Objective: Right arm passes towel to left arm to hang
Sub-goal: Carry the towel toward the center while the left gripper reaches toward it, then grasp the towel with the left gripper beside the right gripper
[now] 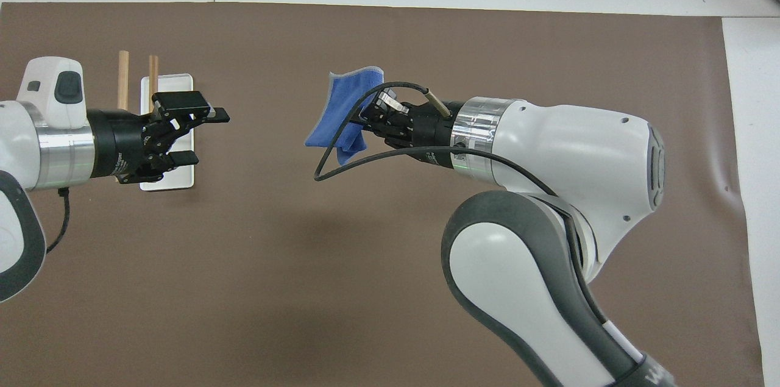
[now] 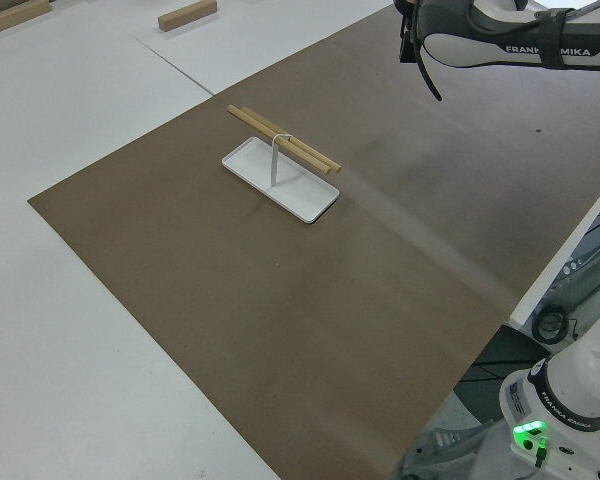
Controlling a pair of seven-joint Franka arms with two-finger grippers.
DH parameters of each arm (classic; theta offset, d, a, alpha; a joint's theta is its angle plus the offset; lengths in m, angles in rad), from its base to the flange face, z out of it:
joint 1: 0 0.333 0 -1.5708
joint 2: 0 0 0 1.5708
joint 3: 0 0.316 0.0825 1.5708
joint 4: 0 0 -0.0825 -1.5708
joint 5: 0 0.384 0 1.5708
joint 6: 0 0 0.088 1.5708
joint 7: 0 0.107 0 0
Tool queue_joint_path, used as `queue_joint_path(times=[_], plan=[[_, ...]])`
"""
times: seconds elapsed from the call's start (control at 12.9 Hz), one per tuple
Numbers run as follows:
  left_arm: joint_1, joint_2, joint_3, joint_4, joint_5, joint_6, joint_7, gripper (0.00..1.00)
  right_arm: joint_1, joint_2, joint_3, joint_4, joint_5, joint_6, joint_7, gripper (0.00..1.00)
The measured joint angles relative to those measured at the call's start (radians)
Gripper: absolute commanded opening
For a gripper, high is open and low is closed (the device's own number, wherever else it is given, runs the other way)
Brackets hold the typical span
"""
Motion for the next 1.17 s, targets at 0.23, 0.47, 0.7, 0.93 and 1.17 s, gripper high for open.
queue_joint_path(times=[0.23,0.47,0.7,0.93,1.17], plan=[[-0.118,-0.005,-0.001,-0.049,-0.104,0.183,-0.133,1.0,0.0,0.0,0.0,0.0,0.0,0.0,0.0,0.0],[-0.255,-0.003,-0.004,-0.098,-0.172,0.412,-0.274,1.0,0.0,0.0,0.0,0.0,0.0,0.0,0.0,0.0],[-0.283,0.015,-0.002,-0.112,-0.235,0.513,-0.292,1.0,0.0,0.0,0.0,0.001,0.0,0.0,0.0,0.0],[-0.305,0.059,-0.002,-0.112,-0.272,0.606,-0.293,1.0,0.0,0.0,-0.001,0.002,0.0,0.0,0.0,0.0],[-0.314,0.07,-0.001,-0.106,-0.343,0.642,-0.295,1.0,-0.001,0.0,-0.002,0.004,0.0,0.0,0.0,0.0]])
